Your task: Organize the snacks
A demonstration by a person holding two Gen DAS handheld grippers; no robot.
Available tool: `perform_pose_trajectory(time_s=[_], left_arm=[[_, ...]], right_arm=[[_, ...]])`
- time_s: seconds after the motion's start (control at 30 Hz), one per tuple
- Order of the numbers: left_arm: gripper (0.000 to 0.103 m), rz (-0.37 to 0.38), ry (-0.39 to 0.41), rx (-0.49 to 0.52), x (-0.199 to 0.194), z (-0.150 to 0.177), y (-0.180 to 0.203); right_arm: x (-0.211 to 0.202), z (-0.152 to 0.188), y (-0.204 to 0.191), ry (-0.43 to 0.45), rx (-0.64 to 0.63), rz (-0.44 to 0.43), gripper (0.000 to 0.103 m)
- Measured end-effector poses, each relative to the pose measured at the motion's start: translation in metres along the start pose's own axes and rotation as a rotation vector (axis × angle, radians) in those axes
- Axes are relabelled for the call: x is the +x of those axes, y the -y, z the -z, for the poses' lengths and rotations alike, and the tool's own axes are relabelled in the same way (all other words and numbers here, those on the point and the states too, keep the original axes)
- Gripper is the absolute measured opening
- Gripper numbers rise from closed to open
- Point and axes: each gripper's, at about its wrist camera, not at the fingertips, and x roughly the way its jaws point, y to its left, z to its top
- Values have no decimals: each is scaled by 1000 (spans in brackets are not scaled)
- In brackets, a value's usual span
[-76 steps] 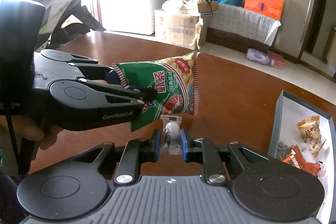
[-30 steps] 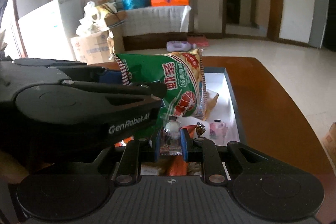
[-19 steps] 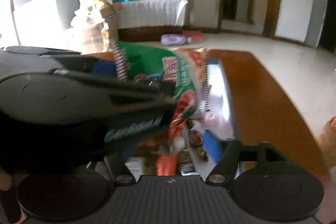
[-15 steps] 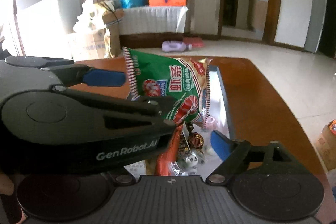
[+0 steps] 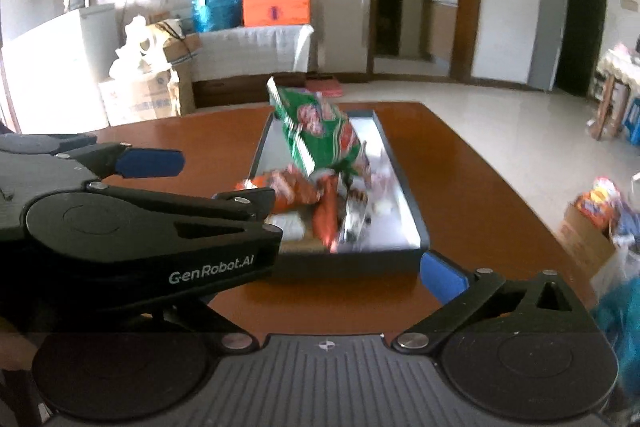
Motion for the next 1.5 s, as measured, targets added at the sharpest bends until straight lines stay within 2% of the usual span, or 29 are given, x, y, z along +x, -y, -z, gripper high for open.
perform_pose_trajectory(time_s=[0.2, 0.37, 0.47, 0.5, 0.7, 0.8, 1.5], left_arm=[[71, -25, -38, -2, -16, 34, -2], [71, -47, -62, -4, -16, 49, -11], [74, -78, -2, 34, -21, 50, -14], [79, -92, 11, 45, -21, 50, -14], [81, -114, -25, -50, -11, 50, -31], [85, -123, -25, -61, -10, 50, -31], [85, -119, -45, -93, -1, 54, -33]], right_arm=[[-13, 33, -14, 2, 2, 51, 102], [-7, 47, -27, -28, 6, 37, 102], [-3, 50, -34, -27, -17, 54, 102], [-2, 52, -35, -30, -25, 55, 102], [6, 55, -33, -43, -36, 76, 103], [6, 57, -33, -52, -45, 73, 103], [2, 58, -29, -52, -48, 34, 103]])
